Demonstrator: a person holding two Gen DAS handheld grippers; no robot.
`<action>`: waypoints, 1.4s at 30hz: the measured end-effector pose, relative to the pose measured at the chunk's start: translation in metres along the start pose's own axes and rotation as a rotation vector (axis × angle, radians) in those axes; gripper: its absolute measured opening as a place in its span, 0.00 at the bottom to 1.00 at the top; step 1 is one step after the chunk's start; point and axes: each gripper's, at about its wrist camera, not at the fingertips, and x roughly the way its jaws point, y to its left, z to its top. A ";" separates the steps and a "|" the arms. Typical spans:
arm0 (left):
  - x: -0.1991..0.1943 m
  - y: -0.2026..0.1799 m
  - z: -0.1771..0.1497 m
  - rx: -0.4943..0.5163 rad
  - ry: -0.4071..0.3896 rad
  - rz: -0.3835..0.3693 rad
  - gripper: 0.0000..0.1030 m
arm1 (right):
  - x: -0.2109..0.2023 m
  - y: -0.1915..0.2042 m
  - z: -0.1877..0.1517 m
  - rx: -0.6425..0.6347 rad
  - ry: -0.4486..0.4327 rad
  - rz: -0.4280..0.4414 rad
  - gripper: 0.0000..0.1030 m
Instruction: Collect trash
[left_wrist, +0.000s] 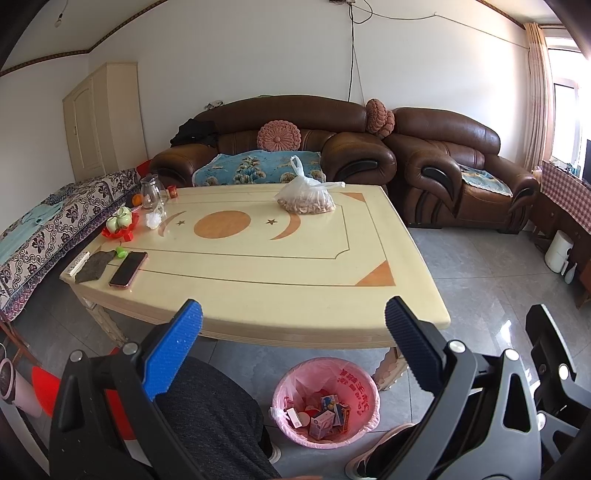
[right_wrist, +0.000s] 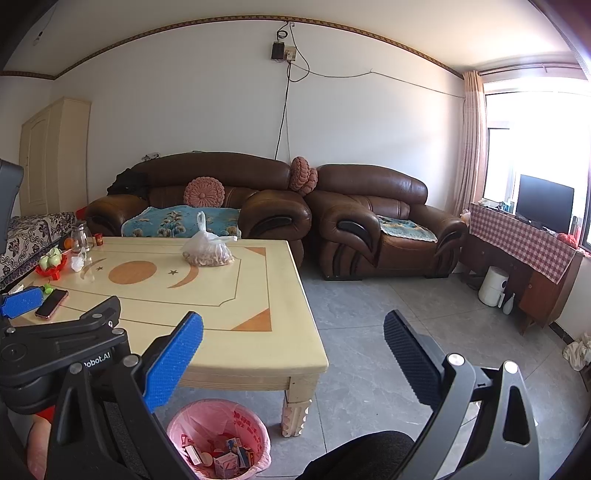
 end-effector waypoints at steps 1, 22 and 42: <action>0.000 0.000 0.000 0.000 0.001 0.000 0.94 | 0.000 0.000 0.000 0.000 -0.001 -0.001 0.93; -0.001 0.001 0.001 -0.001 -0.003 0.006 0.94 | 0.001 -0.001 0.000 -0.008 -0.005 -0.002 0.93; 0.008 0.001 0.005 0.012 0.031 -0.008 0.94 | 0.001 -0.003 0.000 -0.012 -0.014 0.004 0.93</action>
